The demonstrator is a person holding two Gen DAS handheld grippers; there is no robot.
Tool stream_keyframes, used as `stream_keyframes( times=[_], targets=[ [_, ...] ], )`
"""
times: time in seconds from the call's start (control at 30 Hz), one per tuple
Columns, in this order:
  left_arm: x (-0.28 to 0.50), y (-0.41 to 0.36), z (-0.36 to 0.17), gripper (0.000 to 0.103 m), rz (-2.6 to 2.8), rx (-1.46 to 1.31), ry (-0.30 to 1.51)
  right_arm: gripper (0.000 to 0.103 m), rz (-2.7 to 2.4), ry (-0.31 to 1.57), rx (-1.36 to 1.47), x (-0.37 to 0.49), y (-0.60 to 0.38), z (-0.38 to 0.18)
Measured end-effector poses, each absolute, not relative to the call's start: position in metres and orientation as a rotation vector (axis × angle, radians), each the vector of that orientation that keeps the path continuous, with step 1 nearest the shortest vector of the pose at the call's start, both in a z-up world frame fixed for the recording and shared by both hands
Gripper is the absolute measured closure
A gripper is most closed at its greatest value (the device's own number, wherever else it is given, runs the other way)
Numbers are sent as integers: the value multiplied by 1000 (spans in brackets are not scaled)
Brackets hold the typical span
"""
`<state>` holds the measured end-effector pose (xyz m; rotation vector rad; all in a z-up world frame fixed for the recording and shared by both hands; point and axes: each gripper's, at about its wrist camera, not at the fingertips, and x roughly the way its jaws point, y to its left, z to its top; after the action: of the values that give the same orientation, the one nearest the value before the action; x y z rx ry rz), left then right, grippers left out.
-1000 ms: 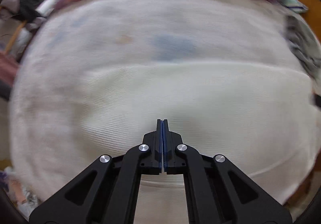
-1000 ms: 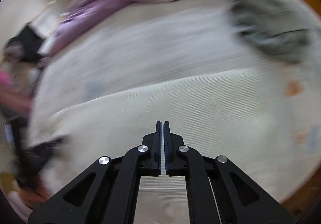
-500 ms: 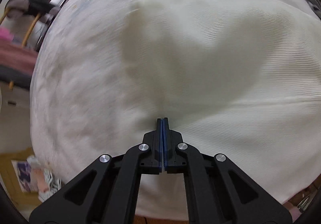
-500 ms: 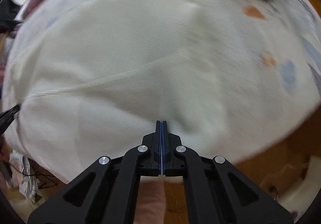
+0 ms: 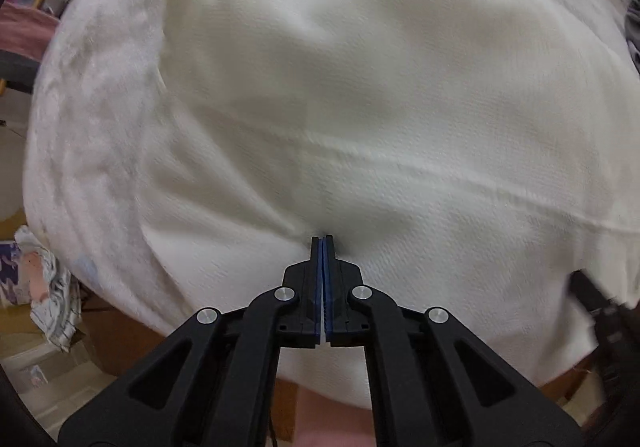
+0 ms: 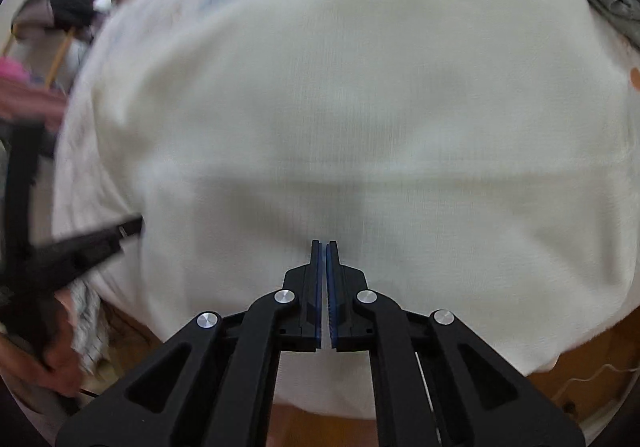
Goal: Fold large clothes
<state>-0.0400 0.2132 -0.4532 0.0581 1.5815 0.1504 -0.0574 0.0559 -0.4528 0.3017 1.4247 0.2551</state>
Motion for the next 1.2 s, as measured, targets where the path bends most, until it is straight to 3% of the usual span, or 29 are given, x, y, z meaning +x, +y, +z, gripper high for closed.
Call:
stream_keyframes(
  times=[0.23, 0.3, 0.47, 0.53, 0.6, 0.63, 0.73, 0.8, 1.03, 1.2],
  targets=[
    [-85, 226, -464, 102, 136, 92, 1671, 103, 284, 1594, 313, -109, 20, -458],
    [-92, 229, -466, 102, 139, 74, 1709, 98, 257, 1598, 359, -114, -1, -448],
    [-100, 227, -453, 101, 106, 130, 1691, 97, 134, 1543, 473, -112, -67, -416],
    [-98, 224, -445, 95, 78, 106, 1682, 86, 65, 1513, 528, -106, -98, -409],
    [-94, 219, -439, 82, 64, 111, 1679, 36, 0, 1483, 560, -100, -115, -409],
    [-88, 220, -439, 74, 62, 107, 1681, 31, -47, 1458, 579, -96, -131, -409],
    [-74, 214, -431, 72, 33, 63, 1666, 31, -55, 1403, 649, -82, -152, -414],
    [-61, 209, -429, 64, 23, 54, 1651, 31, -55, 1390, 652, -73, -163, -423],
    [-21, 184, -423, 52, -22, 33, 1614, 30, -28, 1469, 766, -61, -175, -485],
    [-6, 172, -428, 52, -35, 49, 1615, 12, 88, 1403, 1003, -74, -184, -503]
  ],
)
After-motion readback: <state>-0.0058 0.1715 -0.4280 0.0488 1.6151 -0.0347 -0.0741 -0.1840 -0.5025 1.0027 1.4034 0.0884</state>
